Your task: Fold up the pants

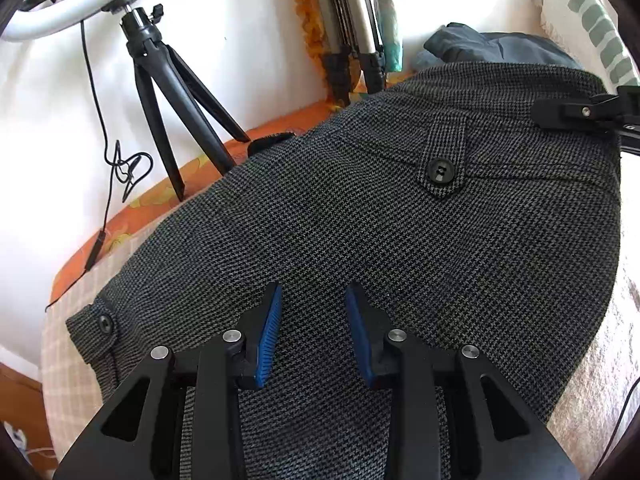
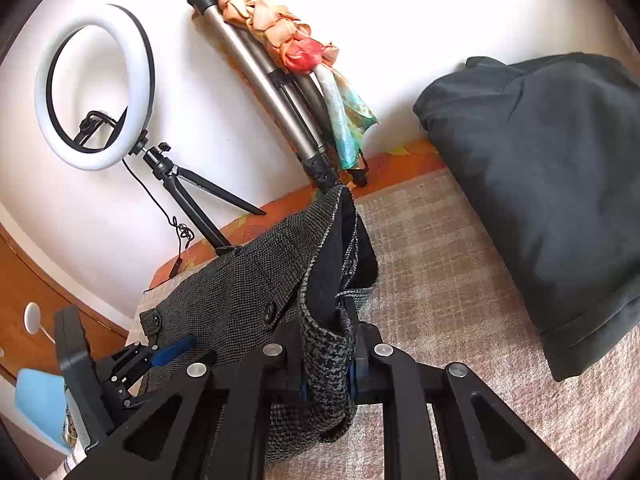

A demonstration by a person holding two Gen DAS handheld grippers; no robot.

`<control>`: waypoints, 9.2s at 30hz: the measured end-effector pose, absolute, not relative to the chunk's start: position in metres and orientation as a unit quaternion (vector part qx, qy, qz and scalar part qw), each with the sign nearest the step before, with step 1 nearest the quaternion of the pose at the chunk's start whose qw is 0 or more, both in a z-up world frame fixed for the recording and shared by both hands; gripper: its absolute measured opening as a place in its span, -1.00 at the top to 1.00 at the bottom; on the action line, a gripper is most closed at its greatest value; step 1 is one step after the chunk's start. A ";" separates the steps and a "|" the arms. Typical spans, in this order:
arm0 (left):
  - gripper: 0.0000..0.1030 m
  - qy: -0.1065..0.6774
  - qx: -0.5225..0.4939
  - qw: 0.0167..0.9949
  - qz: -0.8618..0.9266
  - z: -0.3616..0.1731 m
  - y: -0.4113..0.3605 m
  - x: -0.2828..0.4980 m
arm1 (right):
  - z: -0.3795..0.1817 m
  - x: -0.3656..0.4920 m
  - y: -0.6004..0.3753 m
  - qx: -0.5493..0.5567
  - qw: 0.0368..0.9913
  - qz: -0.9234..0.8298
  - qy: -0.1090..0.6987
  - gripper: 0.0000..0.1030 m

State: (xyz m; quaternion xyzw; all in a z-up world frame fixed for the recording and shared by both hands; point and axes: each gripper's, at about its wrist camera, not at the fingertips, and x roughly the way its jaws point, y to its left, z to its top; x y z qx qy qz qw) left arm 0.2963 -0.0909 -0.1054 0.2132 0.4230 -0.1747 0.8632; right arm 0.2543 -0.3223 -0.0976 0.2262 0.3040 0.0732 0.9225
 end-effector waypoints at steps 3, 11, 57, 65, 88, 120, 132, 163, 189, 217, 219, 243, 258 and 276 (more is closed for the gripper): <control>0.40 0.424 0.202 0.866 -0.174 -0.111 -0.091 0.299 | -0.092 0.254 -0.318 0.210 0.926 0.077 0.305 0.82; 0.41 0.424 0.108 0.889 -0.134 -0.096 -0.067 0.323 | -0.099 0.255 -0.322 0.216 0.923 0.073 0.310 0.83; 0.41 0.380 -0.089 0.921 -0.011 -0.046 0.215 0.213 | -0.118 0.201 0.042 -0.163 0.868 0.338 0.326 0.22; 0.41 0.367 -0.051 0.926 -0.075 -0.018 0.164 0.227 | -0.076 0.170 -0.054 -0.049 0.895 0.327 0.298 0.09; 0.38 0.445 0.015 0.893 -0.071 -0.078 0.094 0.340 | -0.138 0.197 -0.117 -0.012 0.871 0.293 0.395 0.22; -0.28 0.492 -0.223 0.824 -0.170 -0.097 0.165 0.342 | -0.153 0.253 -0.177 0.160 0.813 0.326 0.455 -0.69; -0.28 0.496 -0.238 0.818 -0.169 -0.124 0.157 0.353 | -0.155 0.260 -0.152 0.164 0.804 0.359 0.446 -0.44; 0.59 0.396 -0.070 0.904 -0.146 -0.045 0.099 0.300 | -0.096 0.197 -0.103 -0.006 0.880 0.277 0.385 0.64; 0.60 0.426 -0.121 0.867 -0.228 -0.034 0.008 0.281 | -0.059 0.140 -0.201 -0.003 0.902 0.213 0.376 0.69; -0.38 0.521 -0.163 0.784 -0.296 -0.121 -0.015 0.307 | -0.170 0.176 -0.258 0.235 0.816 0.291 0.441 -0.40; -0.30 0.515 -0.152 0.791 -0.291 -0.121 -0.019 0.306 | -0.175 0.180 -0.250 0.246 0.804 0.304 0.448 -0.24; 0.58 0.415 -0.083 0.857 -0.293 -0.031 -0.046 0.254 | -0.077 0.114 -0.200 0.013 0.914 0.223 0.338 0.54; 0.59 0.340 -0.104 0.865 -0.355 0.044 -0.104 0.267 | 0.001 0.088 -0.249 -0.060 0.945 0.167 0.275 0.54; 0.59 0.309 -0.095 0.851 -0.414 0.074 -0.289 0.358 | 0.048 0.152 -0.425 -0.088 0.960 0.076 0.255 0.54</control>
